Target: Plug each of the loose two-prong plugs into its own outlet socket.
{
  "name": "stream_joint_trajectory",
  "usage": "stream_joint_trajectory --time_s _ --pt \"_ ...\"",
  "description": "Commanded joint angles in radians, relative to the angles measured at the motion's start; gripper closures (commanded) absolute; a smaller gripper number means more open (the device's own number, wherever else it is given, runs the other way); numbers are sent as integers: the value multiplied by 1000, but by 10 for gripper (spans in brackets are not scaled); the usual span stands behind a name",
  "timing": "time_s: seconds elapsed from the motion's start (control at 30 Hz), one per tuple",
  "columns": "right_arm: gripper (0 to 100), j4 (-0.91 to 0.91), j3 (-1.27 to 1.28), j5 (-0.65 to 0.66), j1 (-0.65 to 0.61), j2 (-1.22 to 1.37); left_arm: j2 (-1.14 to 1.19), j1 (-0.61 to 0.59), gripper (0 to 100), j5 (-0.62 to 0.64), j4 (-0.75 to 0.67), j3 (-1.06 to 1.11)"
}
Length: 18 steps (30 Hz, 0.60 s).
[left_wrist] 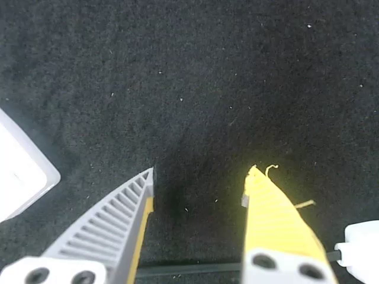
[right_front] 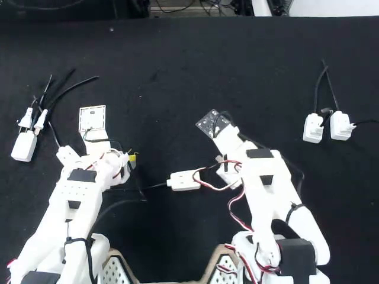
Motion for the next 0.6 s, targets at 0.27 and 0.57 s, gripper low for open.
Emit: stream_joint_trajectory --time_s 0.27,0.57 --pt "890 -5 -8 -40 -55 31 -29 -10 759 5 -20 -5" --pt "893 34 -101 -68 -61 142 -29 -10 759 5 -15 -5"
